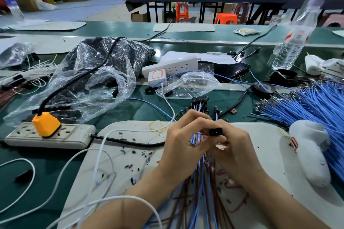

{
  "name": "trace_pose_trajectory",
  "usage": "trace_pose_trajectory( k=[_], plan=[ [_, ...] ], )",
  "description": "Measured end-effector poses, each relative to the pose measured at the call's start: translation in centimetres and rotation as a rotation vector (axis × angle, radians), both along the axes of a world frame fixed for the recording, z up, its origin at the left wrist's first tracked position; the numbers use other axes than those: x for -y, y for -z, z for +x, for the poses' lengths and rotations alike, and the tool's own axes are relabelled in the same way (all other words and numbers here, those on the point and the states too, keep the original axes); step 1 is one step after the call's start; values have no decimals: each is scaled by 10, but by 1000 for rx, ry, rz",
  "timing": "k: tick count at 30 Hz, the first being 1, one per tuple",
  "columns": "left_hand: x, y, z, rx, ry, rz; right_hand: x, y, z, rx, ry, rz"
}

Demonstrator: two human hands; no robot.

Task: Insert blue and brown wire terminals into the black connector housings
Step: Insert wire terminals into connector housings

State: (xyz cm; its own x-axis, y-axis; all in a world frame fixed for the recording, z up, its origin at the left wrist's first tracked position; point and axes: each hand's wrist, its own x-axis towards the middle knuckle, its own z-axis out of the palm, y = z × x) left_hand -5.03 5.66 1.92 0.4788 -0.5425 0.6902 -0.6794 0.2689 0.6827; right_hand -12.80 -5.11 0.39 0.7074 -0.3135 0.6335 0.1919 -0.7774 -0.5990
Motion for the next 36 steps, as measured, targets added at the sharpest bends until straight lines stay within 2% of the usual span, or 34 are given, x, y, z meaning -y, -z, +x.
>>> trace_pose_trajectory(
  k=[3, 6, 10, 14, 23, 27, 31, 36],
  plan=[
    [1, -1, 2, 31, -64, -4, -1, -5, -3, 68, -73, 63],
    [1, 0, 4, 95, -145, -28, -2, -6, -5, 95, -54, 97],
    [2, 3, 3, 26, -65, -41, -4, -5, -4, 85, -9, 82],
    [2, 4, 4, 54, -4, -25, -6, -7, -6, 123, 6, 56],
    [3, 7, 7, -13, 44, -89, -9, -7, -7, 177, 101, -5],
    [4, 10, 8, -100, 73, -127, -10, -8, -6, 190, 158, -10],
    [6, 11, 7, -71, 40, -121, -9, -9, -5, 192, 217, -101],
    [7, 14, 8, -140, 61, -126, -8, -6, -5, 203, 171, -27]
  ],
)
